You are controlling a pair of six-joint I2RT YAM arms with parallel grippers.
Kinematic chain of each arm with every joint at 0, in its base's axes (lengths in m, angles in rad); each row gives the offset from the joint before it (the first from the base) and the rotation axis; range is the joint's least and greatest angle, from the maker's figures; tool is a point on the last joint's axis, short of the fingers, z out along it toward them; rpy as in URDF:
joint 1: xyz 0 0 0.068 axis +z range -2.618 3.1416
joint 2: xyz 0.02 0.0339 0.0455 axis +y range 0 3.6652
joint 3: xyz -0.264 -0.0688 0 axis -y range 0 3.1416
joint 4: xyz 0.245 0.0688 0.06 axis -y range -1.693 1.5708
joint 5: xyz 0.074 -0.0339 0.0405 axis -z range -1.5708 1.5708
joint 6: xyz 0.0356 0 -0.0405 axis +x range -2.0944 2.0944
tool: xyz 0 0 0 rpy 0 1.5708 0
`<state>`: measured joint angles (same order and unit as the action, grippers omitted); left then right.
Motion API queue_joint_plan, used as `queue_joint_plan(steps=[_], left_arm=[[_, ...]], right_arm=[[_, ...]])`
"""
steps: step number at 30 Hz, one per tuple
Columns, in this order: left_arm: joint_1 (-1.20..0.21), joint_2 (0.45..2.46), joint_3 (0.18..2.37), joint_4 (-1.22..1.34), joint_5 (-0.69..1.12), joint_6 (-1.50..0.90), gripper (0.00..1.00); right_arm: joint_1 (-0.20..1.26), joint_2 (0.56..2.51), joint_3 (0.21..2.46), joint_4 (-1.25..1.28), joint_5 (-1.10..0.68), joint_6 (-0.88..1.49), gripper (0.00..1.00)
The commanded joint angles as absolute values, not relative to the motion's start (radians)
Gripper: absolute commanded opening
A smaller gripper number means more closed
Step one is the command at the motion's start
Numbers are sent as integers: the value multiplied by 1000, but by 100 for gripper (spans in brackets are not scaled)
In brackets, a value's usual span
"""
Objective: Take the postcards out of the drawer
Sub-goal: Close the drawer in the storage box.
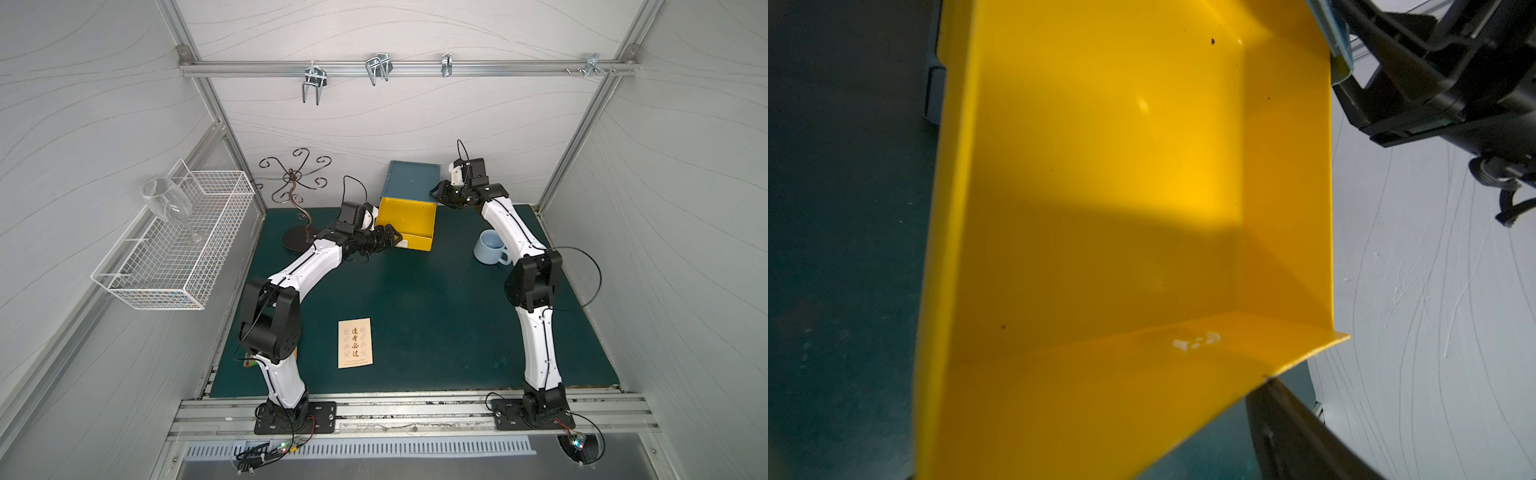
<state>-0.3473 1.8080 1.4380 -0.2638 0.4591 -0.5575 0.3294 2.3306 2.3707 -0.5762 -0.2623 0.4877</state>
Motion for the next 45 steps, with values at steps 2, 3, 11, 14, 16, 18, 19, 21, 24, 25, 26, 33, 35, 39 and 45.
queue_joint_plan(steps=[2, 3, 11, 14, 16, 18, 19, 21, 24, 25, 26, 33, 35, 39, 45], left_arm=[[-367, 1874, 1531, -150, 377, -576, 81], [-370, 1887, 1543, -146, 366, -582, 81], [-390, 1954, 1618, -113, 282, -601, 81], [-391, 1978, 1644, -95, 254, -604, 81], [-393, 2002, 1670, -90, 241, -606, 81], [-393, 2030, 1706, -92, 232, -609, 81], [-393, 2043, 1719, -91, 226, -610, 81], [-394, 2071, 1752, -87, 215, -617, 81], [-400, 2109, 1795, -80, 191, -621, 81], [-402, 2120, 1806, -78, 183, -621, 81], [-406, 2131, 1816, -75, 168, -621, 81], [-430, 2180, 1873, -39, 81, -635, 81], [-434, 2190, 1883, -29, 64, -635, 82], [-441, 2197, 1900, -38, 37, -634, 82], [-460, 2180, 1878, -9, -12, -591, 84]], right_arm=[[346, 2346, 2319, -709, -254, 448, 40], [348, 2344, 2314, -707, -256, 446, 40], [351, 2330, 2300, -710, -259, 439, 39], [352, 2330, 2295, -710, -265, 439, 39], [351, 2329, 2293, -713, -268, 438, 39], [353, 2328, 2287, -710, -270, 439, 39], [354, 2327, 2285, -710, -272, 439, 39], [355, 2326, 2282, -709, -275, 439, 39], [355, 2323, 2279, -709, -278, 440, 39], [355, 2322, 2278, -708, -279, 440, 39], [354, 2320, 2277, -707, -280, 440, 39], [354, 2319, 2275, -706, -288, 444, 39], [355, 2318, 2271, -706, -291, 445, 39], [356, 2316, 2267, -706, -294, 446, 39], [356, 2309, 2251, -701, -297, 446, 39]])
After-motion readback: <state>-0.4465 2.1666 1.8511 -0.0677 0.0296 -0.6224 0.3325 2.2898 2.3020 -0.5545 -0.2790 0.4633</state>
